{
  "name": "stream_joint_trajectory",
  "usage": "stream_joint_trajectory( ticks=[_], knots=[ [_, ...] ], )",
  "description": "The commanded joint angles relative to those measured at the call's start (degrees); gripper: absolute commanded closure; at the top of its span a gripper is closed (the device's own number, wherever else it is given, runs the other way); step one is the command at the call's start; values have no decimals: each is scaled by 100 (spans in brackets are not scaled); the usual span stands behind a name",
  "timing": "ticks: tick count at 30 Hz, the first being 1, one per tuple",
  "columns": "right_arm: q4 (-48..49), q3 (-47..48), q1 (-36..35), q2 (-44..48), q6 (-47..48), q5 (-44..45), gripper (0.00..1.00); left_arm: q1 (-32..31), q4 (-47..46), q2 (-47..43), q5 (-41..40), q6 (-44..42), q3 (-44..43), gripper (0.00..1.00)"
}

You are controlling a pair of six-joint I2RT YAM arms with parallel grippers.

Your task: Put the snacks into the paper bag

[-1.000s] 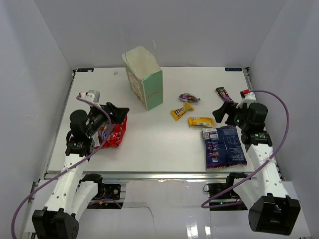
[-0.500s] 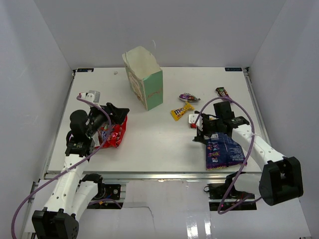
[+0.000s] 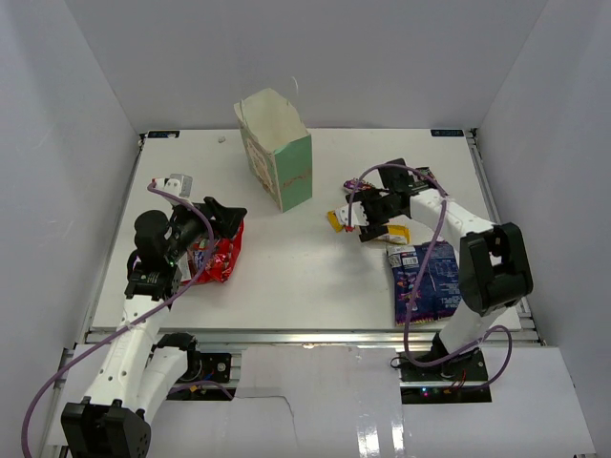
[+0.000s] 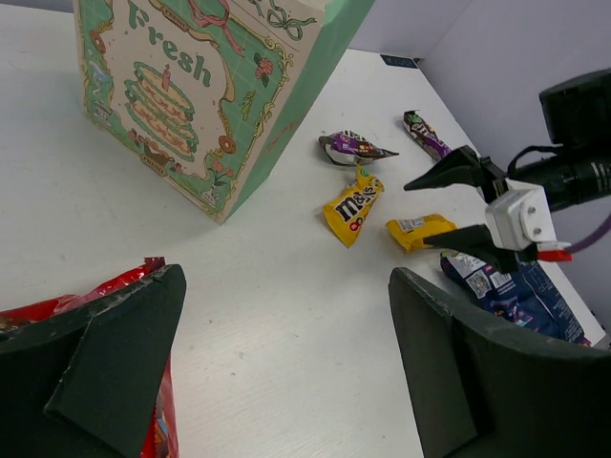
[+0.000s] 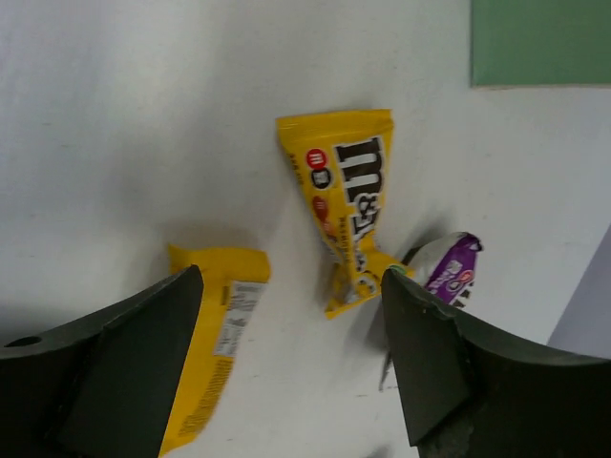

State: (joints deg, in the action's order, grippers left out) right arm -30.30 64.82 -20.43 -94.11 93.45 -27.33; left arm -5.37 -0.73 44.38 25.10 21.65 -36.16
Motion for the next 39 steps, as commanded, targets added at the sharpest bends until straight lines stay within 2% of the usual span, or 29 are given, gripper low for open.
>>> stream_joint_trajectory(
  ticks=[1,6,9,16,20,25,28,32,34,39],
  knots=[
    [192,889,-172,-546,-116,262,20,-8,38,-17,-111,-91,-225,2],
    [200,1410,-445,-1468,-459,834,35,0,38,0,-181,-126,-233,2],
    [183,1525,-462,-1681,-547,984,41,-8,38,-8,-190,-135,-233,2],
    [218,1569,-462,-1901,-591,1195,47,0,38,1,-128,-126,-242,2],
    [235,1631,-462,-2120,-731,1327,57,-8,38,-8,-155,-126,-242,2],
    [323,1613,-471,-2226,-811,1529,61,-8,38,-8,-172,-135,-242,2],
    [332,1569,-462,-2191,-846,1503,71,-8,38,-8,-181,-135,-242,2],
    [262,1481,-471,-1824,-1004,1222,83,-8,38,-26,-190,-135,-242,2],
    [192,1525,-462,-1603,-1188,794,86,-8,38,-17,-172,-135,-242,2],
    [-98,2060,-471,-935,-2453,-271,92,-8,38,-35,-155,-135,-242,2]
  ],
)
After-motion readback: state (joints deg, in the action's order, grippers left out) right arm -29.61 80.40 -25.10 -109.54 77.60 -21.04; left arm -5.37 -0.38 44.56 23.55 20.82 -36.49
